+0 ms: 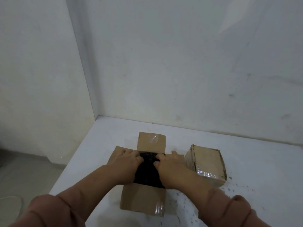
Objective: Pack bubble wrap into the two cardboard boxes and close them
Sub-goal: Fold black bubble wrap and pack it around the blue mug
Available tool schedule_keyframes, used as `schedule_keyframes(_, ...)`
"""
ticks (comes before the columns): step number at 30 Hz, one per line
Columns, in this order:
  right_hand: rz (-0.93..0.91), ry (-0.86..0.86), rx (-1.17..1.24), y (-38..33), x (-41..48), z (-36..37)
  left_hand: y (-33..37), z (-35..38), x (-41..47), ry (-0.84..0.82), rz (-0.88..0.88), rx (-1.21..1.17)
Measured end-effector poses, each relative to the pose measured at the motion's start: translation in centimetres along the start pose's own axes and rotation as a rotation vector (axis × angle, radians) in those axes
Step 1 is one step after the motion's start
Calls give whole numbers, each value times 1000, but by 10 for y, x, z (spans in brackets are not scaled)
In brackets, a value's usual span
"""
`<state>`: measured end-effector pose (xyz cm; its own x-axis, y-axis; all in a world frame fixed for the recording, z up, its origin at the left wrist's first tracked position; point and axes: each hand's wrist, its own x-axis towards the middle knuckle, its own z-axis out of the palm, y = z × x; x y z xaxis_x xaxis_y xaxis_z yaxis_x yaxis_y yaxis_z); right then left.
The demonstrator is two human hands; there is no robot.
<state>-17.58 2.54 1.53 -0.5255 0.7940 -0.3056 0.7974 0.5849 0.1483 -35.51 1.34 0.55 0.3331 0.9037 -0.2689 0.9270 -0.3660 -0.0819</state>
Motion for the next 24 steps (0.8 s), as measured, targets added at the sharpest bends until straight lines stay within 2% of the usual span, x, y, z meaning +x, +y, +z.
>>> schedule_keyframes(5,50,-38,-74,-13,6,2,10,-1,9,-63,44,85)
schedule_keyframes(10,61,-51,19,-14,6,11,8,2,9,-71,58,99)
schedule_keyframes(14,36,-145,223,2,4,-5,5,-2,6,-51,15,-137)
schedule_keyframes(17,68,-112,318,0,6,-14,8,-3,8,-61,26,-249)
schedule_keyframes(19,53,-92,246,-10,9,-8,10,-1,12,-80,38,-158)
schedule_keyframes(24,96,-2,202,-18,12,11,18,9,21,28,73,-10)
